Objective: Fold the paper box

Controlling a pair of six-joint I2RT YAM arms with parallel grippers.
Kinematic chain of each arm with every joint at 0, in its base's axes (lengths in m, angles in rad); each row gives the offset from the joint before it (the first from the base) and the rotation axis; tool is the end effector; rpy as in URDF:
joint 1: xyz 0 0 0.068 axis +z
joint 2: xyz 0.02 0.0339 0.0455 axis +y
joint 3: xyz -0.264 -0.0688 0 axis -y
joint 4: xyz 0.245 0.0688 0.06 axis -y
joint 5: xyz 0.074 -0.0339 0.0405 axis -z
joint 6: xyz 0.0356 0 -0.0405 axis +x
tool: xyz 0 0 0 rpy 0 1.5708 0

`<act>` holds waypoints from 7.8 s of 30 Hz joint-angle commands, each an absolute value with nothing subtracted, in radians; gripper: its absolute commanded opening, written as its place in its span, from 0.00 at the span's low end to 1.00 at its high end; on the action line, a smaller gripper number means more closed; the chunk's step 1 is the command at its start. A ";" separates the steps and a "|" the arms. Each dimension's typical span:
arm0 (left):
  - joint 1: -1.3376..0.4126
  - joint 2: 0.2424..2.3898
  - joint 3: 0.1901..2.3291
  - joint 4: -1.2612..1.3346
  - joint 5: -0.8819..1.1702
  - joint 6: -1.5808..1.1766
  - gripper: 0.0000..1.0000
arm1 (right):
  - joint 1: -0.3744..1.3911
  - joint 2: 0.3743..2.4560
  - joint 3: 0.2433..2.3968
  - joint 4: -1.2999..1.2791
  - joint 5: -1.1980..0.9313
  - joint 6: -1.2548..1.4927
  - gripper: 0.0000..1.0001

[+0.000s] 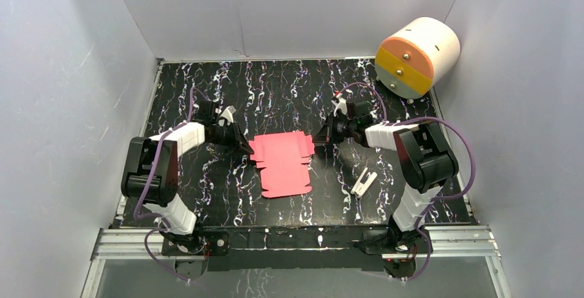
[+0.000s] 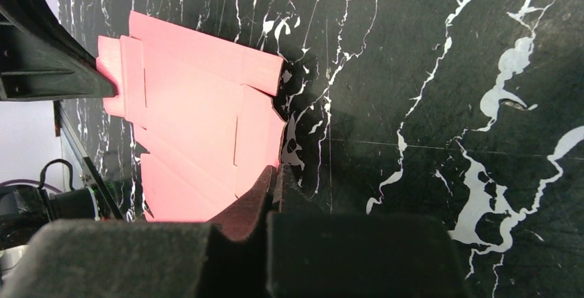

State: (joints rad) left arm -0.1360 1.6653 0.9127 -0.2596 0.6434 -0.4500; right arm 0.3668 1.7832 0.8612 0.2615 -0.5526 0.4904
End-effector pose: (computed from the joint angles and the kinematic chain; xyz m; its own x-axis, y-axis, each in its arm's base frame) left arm 0.3132 -0.0644 0.1657 -0.9407 -0.2225 -0.2560 0.0159 0.7250 -0.6886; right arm 0.3236 0.1443 0.1486 -0.8312 0.1101 -0.5449 -0.3409 0.6734 0.6560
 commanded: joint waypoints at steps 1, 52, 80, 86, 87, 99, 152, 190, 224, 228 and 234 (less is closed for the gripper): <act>-0.135 1.612 0.866 -0.239 0.612 -0.503 0.13 | 0.366 1.754 0.872 0.225 -0.564 0.437 0.00; -0.138 1.757 0.961 -0.190 0.661 -0.610 0.39 | 0.597 1.842 0.954 0.411 -0.477 0.477 0.73; -0.168 1.765 0.977 -0.247 0.610 -0.555 0.33 | 0.436 1.697 0.874 0.190 -0.432 0.405 0.74; -0.170 1.759 0.970 -0.241 0.611 -0.558 0.31 | 0.431 1.734 0.827 0.242 -0.503 0.453 0.67; -0.170 1.759 0.969 -0.238 0.612 -0.559 0.31 | 0.431 1.741 0.822 0.253 -0.515 0.460 0.65; -0.172 1.758 0.944 -0.188 0.649 -0.600 0.29 | 0.419 1.845 0.787 0.416 -0.616 0.545 0.41; -0.217 1.726 1.088 -0.263 0.517 -0.541 0.07 | 0.406 1.768 0.792 0.431 -0.589 0.501 0.00; -0.504 1.940 1.439 -0.627 -0.067 -0.419 0.08 | 0.604 1.723 0.948 0.143 -0.169 0.428 0.11; -0.509 1.656 1.236 -0.461 -0.099 -0.457 0.00 | 0.483 1.725 0.913 0.297 -0.436 0.537 0.64; -0.509 1.646 1.233 -0.459 -0.095 -0.460 0.00 | 0.475 1.752 0.903 0.344 -0.469 0.555 0.63; -0.509 1.644 1.231 -0.456 -0.089 -0.463 0.00 | 0.463 1.795 0.892 0.396 -0.526 0.572 0.56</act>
State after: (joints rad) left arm -0.5045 1.7008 1.2362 -0.4603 -0.0933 -0.4545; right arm 0.4755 1.7760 0.9066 0.3115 -0.4606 0.5510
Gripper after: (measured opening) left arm 0.010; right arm 0.573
